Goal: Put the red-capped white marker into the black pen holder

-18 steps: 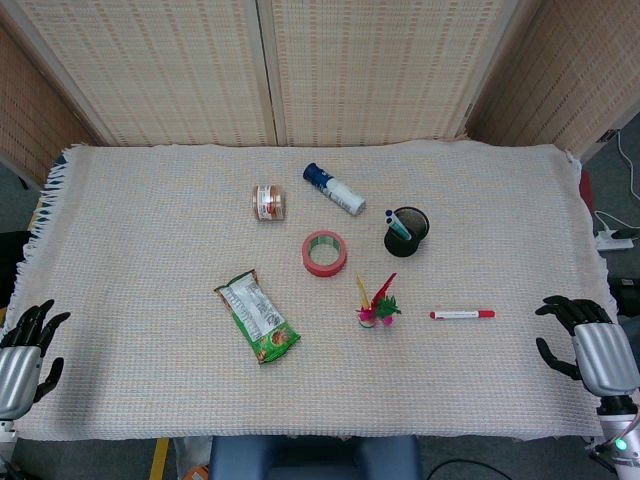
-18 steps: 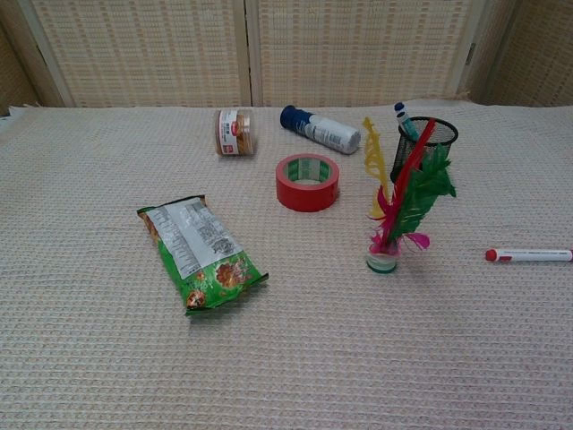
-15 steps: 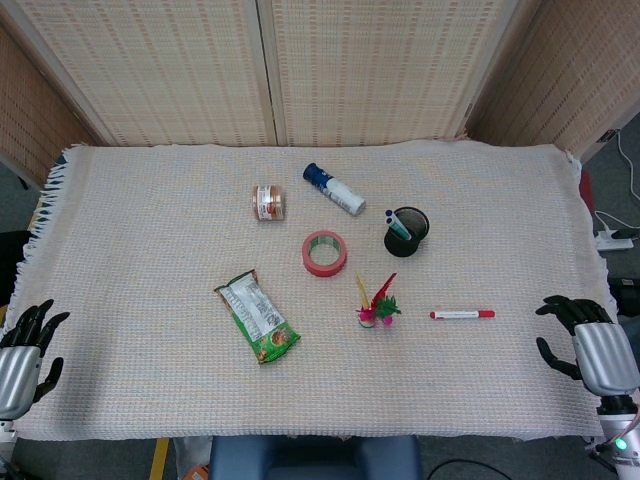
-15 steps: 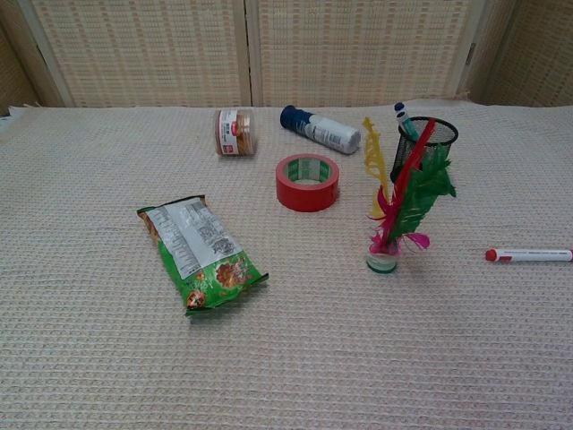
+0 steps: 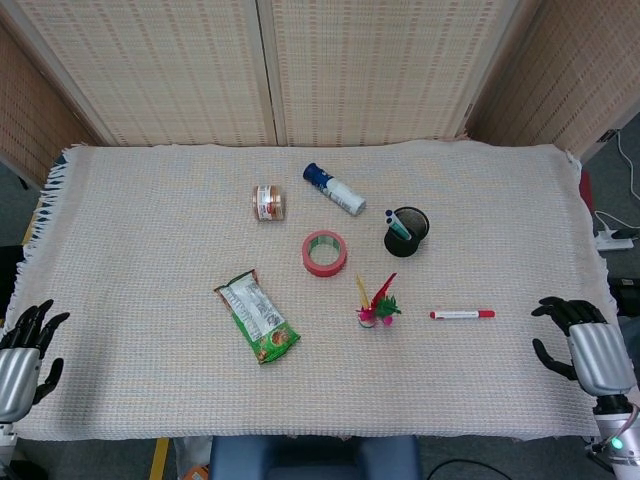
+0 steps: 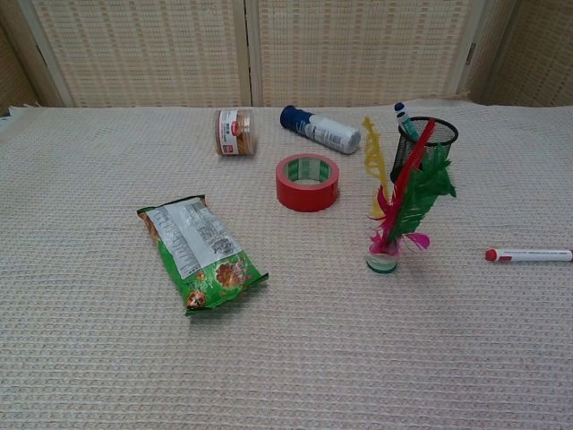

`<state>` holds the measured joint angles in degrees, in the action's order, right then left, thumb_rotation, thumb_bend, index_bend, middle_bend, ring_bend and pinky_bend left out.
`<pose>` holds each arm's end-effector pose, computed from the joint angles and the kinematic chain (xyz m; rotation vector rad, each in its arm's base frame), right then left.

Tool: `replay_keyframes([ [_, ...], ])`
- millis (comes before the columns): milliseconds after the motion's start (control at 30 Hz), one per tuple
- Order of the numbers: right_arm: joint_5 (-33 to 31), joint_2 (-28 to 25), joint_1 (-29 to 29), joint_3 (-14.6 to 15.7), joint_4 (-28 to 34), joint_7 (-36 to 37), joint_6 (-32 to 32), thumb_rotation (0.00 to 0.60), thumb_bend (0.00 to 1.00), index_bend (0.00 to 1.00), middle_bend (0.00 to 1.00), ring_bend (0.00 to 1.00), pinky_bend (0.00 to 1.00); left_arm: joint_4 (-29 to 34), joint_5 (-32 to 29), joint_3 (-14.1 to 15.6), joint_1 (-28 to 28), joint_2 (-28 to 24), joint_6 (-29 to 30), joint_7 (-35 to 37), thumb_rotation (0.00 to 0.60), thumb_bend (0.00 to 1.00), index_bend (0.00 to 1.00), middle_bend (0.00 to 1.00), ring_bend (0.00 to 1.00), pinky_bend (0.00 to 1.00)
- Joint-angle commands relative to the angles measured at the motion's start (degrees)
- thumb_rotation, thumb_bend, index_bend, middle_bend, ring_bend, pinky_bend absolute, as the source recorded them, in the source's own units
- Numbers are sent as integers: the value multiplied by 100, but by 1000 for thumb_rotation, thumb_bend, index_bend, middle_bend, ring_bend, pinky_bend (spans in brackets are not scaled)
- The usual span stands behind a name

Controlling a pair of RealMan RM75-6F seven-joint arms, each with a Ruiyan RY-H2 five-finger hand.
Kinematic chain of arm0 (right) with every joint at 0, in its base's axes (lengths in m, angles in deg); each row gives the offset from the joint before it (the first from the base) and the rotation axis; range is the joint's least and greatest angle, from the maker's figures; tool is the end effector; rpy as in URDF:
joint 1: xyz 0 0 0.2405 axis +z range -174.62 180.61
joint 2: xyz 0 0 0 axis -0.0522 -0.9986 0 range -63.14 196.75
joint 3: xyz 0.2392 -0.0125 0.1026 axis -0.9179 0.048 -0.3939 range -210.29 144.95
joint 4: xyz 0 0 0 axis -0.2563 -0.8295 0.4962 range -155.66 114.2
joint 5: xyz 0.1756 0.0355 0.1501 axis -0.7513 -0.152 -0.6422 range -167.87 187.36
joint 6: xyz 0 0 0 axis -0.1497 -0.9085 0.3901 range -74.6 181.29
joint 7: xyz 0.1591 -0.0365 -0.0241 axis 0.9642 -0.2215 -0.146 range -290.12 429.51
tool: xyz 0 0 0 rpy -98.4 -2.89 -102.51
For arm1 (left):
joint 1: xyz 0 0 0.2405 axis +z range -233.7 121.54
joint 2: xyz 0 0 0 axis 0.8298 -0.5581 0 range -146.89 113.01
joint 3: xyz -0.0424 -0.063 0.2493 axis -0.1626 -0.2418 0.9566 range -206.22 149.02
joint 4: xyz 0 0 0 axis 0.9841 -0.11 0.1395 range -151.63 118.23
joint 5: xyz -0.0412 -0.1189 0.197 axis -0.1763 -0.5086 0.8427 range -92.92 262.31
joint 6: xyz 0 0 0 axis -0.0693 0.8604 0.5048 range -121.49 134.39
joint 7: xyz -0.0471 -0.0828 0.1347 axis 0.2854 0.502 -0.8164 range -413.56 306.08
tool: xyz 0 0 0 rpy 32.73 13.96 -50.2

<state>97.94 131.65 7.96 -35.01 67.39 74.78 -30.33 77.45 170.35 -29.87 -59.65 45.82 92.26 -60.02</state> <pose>-0.3357 -0.2039 0.1355 1.4213 -0.9339 0.9258 -0.3267 0.1902 0.1418 -1.4104 -0.8521 -0.8008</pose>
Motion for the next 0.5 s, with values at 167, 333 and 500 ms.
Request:
replay_keyframes([
  [167,-49,53,27,-13,-8,-97,48,600,276,379,271,290,222,-9,-25,-10,3,-23,-17,46,600,416,167,8,0,245],
  [333,-76,64,7,-33,-13,-77,0,600,276,338,271,290,222,-18,-44,-9,-7,-13,-53,35,600,416,167,8,0,246],
  [500,-91,72,18,-25,-7,-98,42,600,275,292,271,290,222,8,-36,-3,-4,-10,-50,10,600,418,167,8,0,246],
])
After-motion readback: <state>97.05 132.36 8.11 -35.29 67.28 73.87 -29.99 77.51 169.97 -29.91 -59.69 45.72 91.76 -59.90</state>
